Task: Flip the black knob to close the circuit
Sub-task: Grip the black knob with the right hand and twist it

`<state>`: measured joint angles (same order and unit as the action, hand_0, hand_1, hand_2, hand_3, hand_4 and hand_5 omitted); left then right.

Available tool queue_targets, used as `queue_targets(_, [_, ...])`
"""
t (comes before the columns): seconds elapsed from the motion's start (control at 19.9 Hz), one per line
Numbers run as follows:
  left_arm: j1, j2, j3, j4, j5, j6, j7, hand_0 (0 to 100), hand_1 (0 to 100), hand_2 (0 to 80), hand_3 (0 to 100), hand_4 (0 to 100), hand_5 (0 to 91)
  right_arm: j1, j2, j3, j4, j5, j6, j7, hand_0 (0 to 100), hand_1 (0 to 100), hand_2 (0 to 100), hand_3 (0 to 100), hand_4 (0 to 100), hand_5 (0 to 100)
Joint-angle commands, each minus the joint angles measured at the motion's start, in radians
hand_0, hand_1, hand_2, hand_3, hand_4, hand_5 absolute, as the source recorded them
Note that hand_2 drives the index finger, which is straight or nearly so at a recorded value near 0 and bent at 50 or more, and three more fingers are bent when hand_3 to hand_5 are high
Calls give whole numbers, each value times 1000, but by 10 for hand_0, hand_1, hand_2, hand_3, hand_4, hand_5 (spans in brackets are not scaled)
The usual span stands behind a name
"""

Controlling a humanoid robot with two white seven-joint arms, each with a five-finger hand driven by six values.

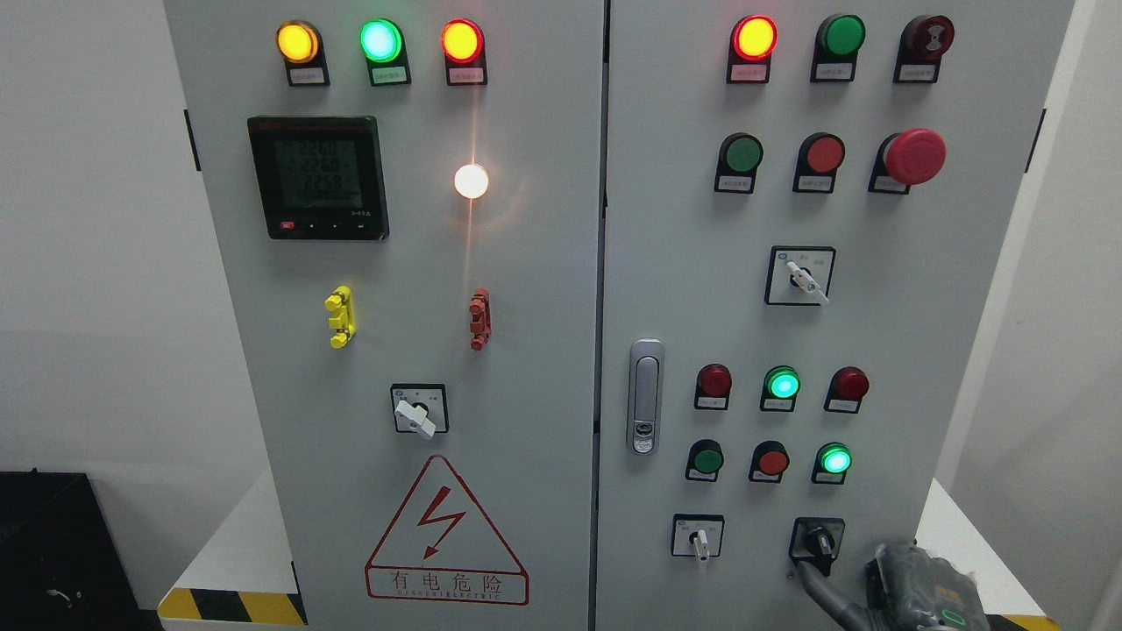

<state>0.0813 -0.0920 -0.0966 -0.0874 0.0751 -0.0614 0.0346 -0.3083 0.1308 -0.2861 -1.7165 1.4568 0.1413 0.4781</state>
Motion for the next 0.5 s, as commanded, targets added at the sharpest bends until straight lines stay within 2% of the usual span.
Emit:
queue_targets(0.0, [0, 0, 0, 0, 0, 0, 1, 120, 556, 0, 0, 0, 0, -6, 0, -25, 0, -1, 0, -3, 0, 0, 864, 1000, 914, 934])
queue_targets(0.45, [0, 0, 0, 0, 0, 0, 1, 120, 556, 0, 0, 0, 0, -9, 0, -44, -3, -4, -6, -3, 0, 0, 862, 1000, 910, 933])
